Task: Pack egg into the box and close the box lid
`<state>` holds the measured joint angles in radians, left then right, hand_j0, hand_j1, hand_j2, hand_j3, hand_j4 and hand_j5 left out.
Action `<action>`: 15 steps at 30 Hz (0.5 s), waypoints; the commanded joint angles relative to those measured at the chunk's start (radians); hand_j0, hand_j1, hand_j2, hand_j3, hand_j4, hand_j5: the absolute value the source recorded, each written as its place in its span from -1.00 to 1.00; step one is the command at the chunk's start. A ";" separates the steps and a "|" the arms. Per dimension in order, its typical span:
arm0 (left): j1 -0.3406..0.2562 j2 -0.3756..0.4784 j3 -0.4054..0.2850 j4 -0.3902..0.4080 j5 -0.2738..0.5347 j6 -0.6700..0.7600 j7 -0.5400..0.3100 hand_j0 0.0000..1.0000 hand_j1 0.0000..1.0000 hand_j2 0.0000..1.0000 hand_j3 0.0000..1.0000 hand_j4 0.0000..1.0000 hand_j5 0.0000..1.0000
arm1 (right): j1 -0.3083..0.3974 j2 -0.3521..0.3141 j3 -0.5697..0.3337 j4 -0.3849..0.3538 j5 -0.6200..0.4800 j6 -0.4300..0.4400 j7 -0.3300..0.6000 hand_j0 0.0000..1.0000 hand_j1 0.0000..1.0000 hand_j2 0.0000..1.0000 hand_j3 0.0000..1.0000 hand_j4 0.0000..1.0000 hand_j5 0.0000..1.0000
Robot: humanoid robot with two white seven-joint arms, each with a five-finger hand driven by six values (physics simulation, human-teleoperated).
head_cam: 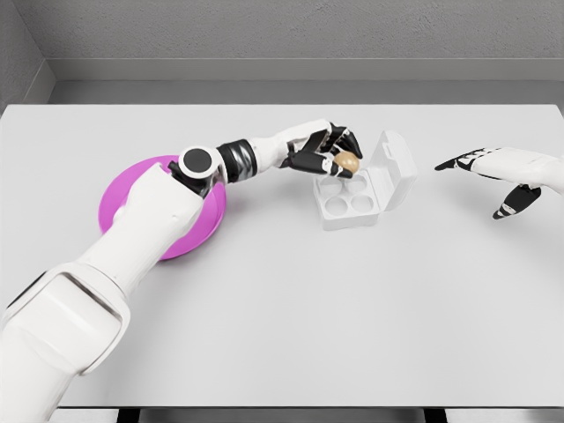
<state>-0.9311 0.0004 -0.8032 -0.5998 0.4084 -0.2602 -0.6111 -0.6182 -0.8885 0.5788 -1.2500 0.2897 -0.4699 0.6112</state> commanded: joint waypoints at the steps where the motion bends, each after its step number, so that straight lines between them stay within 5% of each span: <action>1: 0.002 0.000 0.009 -0.003 0.009 0.002 0.000 -0.24 -0.24 -0.24 -0.24 -0.24 -0.24 | 0.000 -0.001 0.001 0.000 -0.004 0.002 0.000 1.00 1.00 1.00 1.00 1.00 1.00; 15: 0.011 0.000 0.024 -0.006 0.015 0.001 0.000 -0.24 -0.24 -0.24 -0.24 -0.24 -0.24 | 0.000 -0.001 0.006 -0.002 -0.004 0.002 0.000 1.00 1.00 1.00 1.00 1.00 1.00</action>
<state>-0.9204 0.0004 -0.7824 -0.6035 0.4172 -0.2599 -0.6111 -0.6182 -0.8885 0.5847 -1.2513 0.2897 -0.4699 0.6112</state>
